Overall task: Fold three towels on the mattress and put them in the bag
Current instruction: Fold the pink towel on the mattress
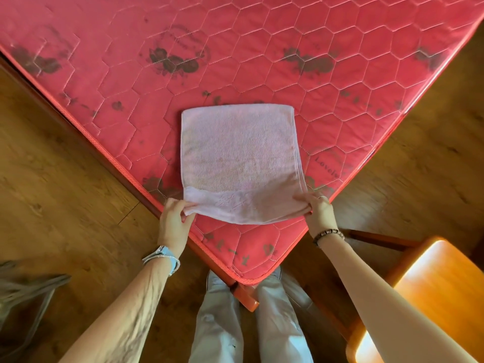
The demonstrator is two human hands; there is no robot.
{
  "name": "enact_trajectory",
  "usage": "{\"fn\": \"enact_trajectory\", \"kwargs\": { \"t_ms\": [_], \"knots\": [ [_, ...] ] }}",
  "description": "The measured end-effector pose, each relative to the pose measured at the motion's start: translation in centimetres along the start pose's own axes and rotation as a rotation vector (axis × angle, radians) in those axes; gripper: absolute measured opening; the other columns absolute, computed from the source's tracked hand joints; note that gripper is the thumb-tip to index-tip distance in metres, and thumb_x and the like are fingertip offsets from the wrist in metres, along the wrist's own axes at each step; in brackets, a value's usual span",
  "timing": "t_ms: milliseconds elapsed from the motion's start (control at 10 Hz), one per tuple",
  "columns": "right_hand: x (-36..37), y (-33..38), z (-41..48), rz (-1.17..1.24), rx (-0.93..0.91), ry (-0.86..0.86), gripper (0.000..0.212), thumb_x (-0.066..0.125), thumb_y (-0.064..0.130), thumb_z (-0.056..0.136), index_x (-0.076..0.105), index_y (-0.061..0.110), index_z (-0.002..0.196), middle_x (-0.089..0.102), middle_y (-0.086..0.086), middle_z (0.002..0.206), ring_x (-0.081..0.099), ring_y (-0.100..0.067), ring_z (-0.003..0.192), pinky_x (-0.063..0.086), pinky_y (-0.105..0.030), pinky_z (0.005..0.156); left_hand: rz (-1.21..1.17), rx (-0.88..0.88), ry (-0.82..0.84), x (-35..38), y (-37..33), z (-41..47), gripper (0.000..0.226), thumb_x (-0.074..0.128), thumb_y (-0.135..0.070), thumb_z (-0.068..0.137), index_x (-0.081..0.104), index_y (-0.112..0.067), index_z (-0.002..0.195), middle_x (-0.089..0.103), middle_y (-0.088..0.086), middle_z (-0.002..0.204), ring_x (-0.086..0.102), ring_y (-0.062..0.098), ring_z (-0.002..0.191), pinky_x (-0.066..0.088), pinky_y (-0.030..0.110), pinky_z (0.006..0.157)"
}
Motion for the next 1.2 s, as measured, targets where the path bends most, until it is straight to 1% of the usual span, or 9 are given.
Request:
{"fn": "enact_trajectory", "kwargs": {
  "t_ms": [100,200,300,400,500,600,800,900,1200],
  "knots": [
    [-1.1,-2.2,-0.6,-0.349,-0.214,-0.204,0.031,0.059,-0.008,0.088,0.059,-0.012,0.118,0.058,-0.001,0.099,0.063,-0.015,0.088,0.051,-0.012,0.074,0.096,0.102,-0.024,-0.6,-0.1,-0.2,0.014,0.078,-0.003,0.08,0.072,0.001,0.092,0.059,0.012,0.108,0.059,0.025,0.097,0.051,0.033,0.08],
    [-1.7,-3.1,-1.3,-0.381,-0.37,-0.154,0.025,0.069,-0.01,0.079,0.068,0.0,0.102,0.05,-0.011,0.139,0.046,-0.021,0.128,0.045,-0.038,0.103,0.056,0.108,0.011,-1.2,-0.1,-0.8,0.016,0.073,-0.001,0.083,0.068,0.002,0.098,0.064,0.013,0.125,0.058,0.03,0.123,0.052,0.039,0.095],
    [-2.1,-2.9,-1.4,-0.274,-0.407,-0.115,0.021,0.066,-0.003,0.085,0.068,0.004,0.105,0.06,-0.012,0.13,0.045,-0.022,0.131,0.042,-0.044,0.105,-0.006,0.006,0.031,-1.2,-0.3,-1.5,0.017,0.065,-0.005,0.089,0.065,-0.001,0.105,0.066,0.02,0.116,0.063,0.038,0.11,0.056,0.045,0.089],
    [-2.6,-2.3,-1.9,-0.212,-0.294,-0.086,0.016,0.057,0.007,0.093,0.063,0.011,0.107,0.065,-0.006,0.089,0.065,-0.031,0.091,0.049,-0.035,0.068,-0.029,-0.116,0.019,-1.0,-0.7,-2.2,0.034,0.063,-0.007,0.093,0.062,0.004,0.126,0.067,0.023,0.121,0.064,0.041,0.111,0.05,0.034,0.085],
    [-2.9,-2.9,-1.4,-0.208,-0.218,-0.085,0.016,0.048,0.012,0.094,0.059,0.017,0.105,0.061,-0.007,0.069,0.059,-0.031,0.065,0.045,-0.036,0.054,-0.062,-0.167,0.036,-0.8,-1.0,-2.4,0.042,0.059,-0.011,0.097,0.055,0.004,0.136,0.071,0.016,0.109,0.068,0.034,0.1,0.045,0.027,0.075],
    [-2.6,-3.3,-0.7,-0.236,-0.129,-0.073,0.017,0.043,0.009,0.096,0.054,0.02,0.104,0.064,-0.011,0.075,0.061,-0.034,0.071,0.052,-0.045,0.062,-0.104,-0.188,0.048,-0.5,-0.8,-1.9,0.034,0.054,-0.018,0.1,0.056,-0.001,0.13,0.068,0.017,0.09,0.067,0.037,0.087,0.044,0.03,0.061],
    [-1.5,-0.9,2.0,-0.153,-0.084,-0.074,0.018,0.044,0.028,0.101,0.053,0.015,0.11,0.061,-0.002,0.084,0.06,-0.024,0.081,0.049,-0.04,0.071,-0.095,-0.243,-0.009,0.6,-0.5,0.5,0.014,0.043,-0.026,0.105,0.048,-0.013,0.1,0.049,0.008,0.063,0.05,0.021,0.055,0.033,0.03,0.05],
    [-0.6,0.2,4.4,-0.149,-0.067,-0.082,0.014,0.043,0.031,0.101,0.046,0.021,0.091,0.063,-0.007,0.076,0.062,-0.029,0.075,0.044,-0.035,0.062,-0.102,-0.283,-0.063,1.2,0.0,2.2,0.018,0.041,-0.024,0.106,0.045,-0.009,0.097,0.044,0.012,0.06,0.044,0.025,0.051,0.031,0.033,0.05],
    [1.7,3.1,11.4,-0.277,-0.041,-0.071,0.02,0.045,0.038,0.099,0.044,0.018,0.094,0.06,-0.009,0.079,0.058,-0.03,0.075,0.041,-0.036,0.062,-0.062,-0.337,-0.138,2.7,2.0,5.9,0.023,0.04,-0.024,0.106,0.046,-0.006,0.094,0.047,0.005,0.06,0.048,0.026,0.053,0.035,0.034,0.048]
  ]
}}
Point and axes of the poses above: each hand's wrist, its own z-axis towards the middle knuckle, its own x-axis out of the palm, y = z × x, the point moved 1 cm from there along z, towards the middle knuckle
